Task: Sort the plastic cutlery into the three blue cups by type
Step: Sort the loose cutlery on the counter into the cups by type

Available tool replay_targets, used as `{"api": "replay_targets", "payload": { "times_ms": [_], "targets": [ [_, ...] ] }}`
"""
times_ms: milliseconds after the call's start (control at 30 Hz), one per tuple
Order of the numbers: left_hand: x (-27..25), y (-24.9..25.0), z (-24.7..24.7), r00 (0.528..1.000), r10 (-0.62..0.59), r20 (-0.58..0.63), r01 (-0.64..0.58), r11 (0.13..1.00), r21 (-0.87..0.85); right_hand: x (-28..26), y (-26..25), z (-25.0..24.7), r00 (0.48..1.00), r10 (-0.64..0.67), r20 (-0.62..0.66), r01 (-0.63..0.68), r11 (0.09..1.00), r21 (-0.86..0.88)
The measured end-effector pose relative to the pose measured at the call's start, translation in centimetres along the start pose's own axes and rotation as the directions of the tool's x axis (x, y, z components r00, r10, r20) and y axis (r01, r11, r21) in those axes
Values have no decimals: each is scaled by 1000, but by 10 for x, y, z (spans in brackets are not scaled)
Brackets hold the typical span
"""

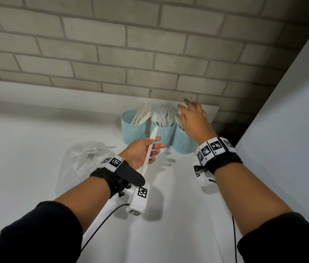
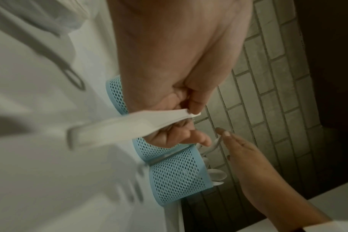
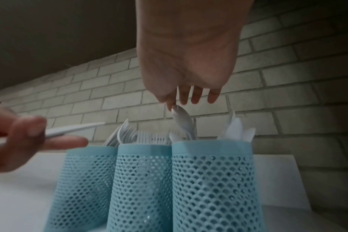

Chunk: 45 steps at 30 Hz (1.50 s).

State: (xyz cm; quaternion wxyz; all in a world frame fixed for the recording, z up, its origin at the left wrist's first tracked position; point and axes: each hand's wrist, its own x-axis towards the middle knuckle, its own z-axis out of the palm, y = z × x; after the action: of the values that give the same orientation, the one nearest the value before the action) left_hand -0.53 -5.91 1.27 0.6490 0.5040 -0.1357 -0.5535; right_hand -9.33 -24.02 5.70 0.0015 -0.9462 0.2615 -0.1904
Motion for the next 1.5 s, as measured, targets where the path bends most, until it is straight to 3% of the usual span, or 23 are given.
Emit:
{"api": "replay_targets", "payload": {
  "times_ms": [67,267,367,400,467,533,600,733,800,900,1000,1133,1300,1500],
  "targets": [
    [-1,-2,0,999,32,13,-32,999,15,0,5,5,997,-5,78,12,996,-88],
    [0,-3,-5,994,110,-27,-110,994,29,0,13,8,995,98,10,-97,992,-78],
    [2,-4,-3,988,147,-53,-147,989,9,0,-14,0,992,50,-120,-30,986,164],
    [2,-4,-1,985,162,-61,-162,987,7,-1,-25,-3,996,13,-89,15,951,308],
    [2,-4,3,977,198,-78,-199,980,7,-4,-47,-5,990,-93,102,27,855,518],
    [1,-1,5,969,229,-94,-230,973,2,-4,-62,1,954,-185,235,24,831,556],
    [-2,3,4,963,250,-103,-249,968,19,1,-70,5,953,-184,239,-10,771,637],
    [-11,15,-8,942,300,-149,-276,947,163,21,-73,-5,991,75,111,-131,698,704],
    [-14,24,-15,912,354,-205,-309,924,224,35,-70,-17,970,245,6,-151,580,800],
    [-21,41,-28,841,467,-274,-331,844,421,50,-71,-31,908,386,-161,-45,472,880],
    [-31,55,-41,764,581,-282,-320,719,616,57,-83,-33,894,374,-248,20,519,855],
    [-45,66,-62,698,664,-269,-206,546,812,54,-101,-6,940,159,-302,55,802,595],
    [-66,63,-83,679,670,-301,-40,443,896,46,-117,28,989,47,-139,-2,951,308],
    [-83,55,-104,730,564,-386,191,374,908,46,-120,54,988,-124,91,131,988,-78]
  ]
}}
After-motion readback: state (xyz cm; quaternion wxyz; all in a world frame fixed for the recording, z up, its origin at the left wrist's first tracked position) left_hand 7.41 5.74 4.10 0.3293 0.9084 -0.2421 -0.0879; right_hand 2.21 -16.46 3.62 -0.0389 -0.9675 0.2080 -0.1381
